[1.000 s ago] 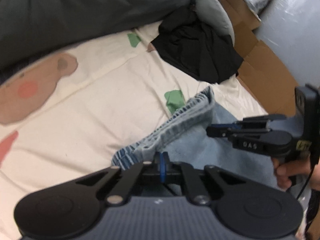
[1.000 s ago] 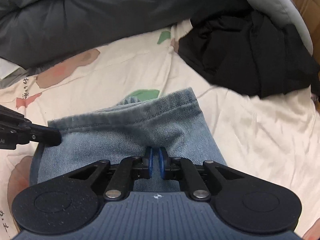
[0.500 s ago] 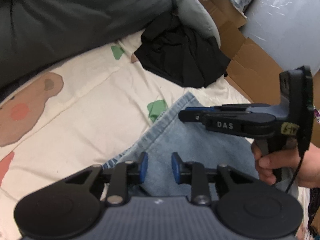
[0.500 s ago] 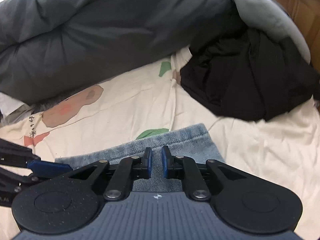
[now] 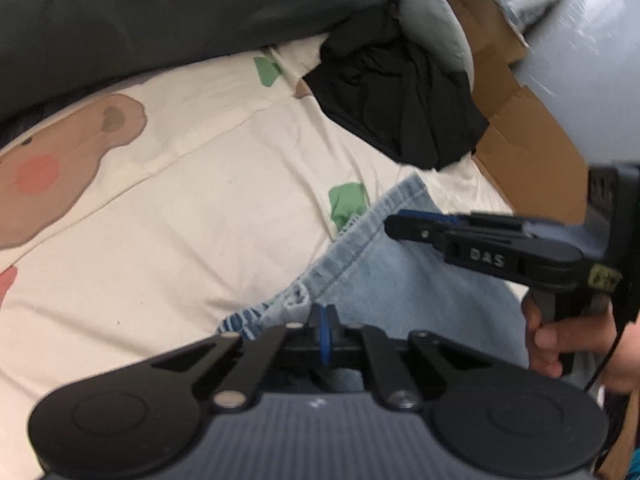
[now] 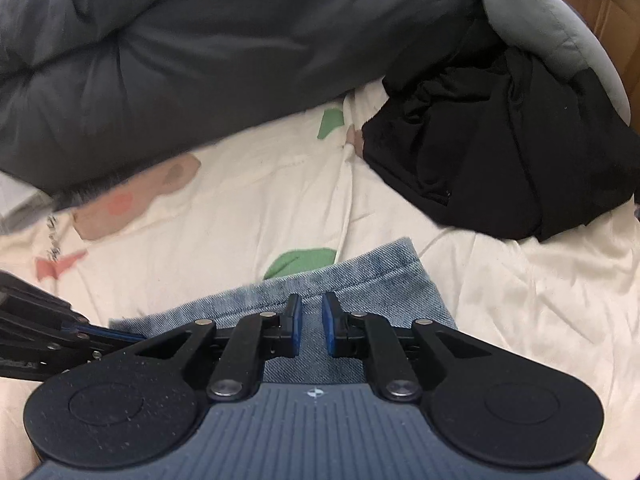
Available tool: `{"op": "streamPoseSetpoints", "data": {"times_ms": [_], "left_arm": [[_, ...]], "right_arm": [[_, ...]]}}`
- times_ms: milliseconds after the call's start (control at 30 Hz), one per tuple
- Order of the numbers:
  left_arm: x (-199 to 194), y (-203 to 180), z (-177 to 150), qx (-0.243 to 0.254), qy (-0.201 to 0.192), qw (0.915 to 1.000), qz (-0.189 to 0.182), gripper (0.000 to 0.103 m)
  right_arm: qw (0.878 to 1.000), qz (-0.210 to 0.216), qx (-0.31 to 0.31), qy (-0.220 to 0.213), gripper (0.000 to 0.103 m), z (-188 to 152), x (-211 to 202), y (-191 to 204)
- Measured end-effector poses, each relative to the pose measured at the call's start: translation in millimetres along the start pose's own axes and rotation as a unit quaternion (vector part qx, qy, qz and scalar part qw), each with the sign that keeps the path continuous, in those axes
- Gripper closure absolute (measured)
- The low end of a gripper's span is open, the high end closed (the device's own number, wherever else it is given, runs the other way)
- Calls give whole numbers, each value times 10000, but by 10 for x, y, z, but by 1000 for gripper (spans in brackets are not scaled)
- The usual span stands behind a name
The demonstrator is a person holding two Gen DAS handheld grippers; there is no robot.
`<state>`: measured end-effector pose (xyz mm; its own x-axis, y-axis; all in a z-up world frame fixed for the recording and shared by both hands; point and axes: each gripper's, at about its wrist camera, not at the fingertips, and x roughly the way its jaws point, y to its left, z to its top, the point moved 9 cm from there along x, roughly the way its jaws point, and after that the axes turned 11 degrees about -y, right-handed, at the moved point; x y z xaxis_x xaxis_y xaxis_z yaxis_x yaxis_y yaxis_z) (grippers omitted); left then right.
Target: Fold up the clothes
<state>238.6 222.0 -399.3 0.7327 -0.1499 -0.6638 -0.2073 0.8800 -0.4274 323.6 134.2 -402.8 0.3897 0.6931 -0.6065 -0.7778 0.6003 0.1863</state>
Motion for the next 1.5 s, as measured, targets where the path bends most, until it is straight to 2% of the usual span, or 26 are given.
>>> {"op": "streamPoseSetpoints", "data": {"times_ms": [67, 100, 200, 267, 333, 533, 833, 1033, 1167, 1300, 1500], "left_arm": [[-63, -82, 28, 142, -65, 9999, 16, 100], [-98, -139, 38, 276, -107, 9996, 21, 95], [-160, -297, 52, 521, -199, 9984, 13, 83], [-156, -414, 59, 700, -250, 9972, -22, 81], [-114, -531, 71, 868, -253, 9958, -115, 80], [162, -796, 114, 1270, -181, 9914, -273, 80], [475, -889, 30, 1765, 12, 9842, -104, 80], [532, -812, 4, 1877, 63, 9822, -23, 89], [549, -729, 26, 1672, 99, 9859, -19, 100], [558, -720, 27, 1691, 103, 9855, 11, 100], [574, -736, 17, 1759, 97, 9843, 112, 100]], "right_arm": [[9990, 155, 404, -147, 86, 38, -108, -66], [9986, 153, 461, -209, 86, 43, -168, -94], [9988, 53, 322, -364, 86, 9, -353, -139], [9988, 3, 217, -443, 85, -33, -475, -167], [9990, -41, 152, -424, 78, -97, -558, -211], [9993, -176, -25, -337, 72, -303, -788, -351], [9988, -445, -64, -206, 71, -641, -919, -483], [9982, -516, -302, -57, 68, -831, -1008, -534], [9958, -533, -739, 130, 68, -958, -1147, -583], [9927, -593, -1020, 266, 68, -1063, -1302, -684], [9907, -627, -1110, 478, 68, -1214, -1521, -845]]}}
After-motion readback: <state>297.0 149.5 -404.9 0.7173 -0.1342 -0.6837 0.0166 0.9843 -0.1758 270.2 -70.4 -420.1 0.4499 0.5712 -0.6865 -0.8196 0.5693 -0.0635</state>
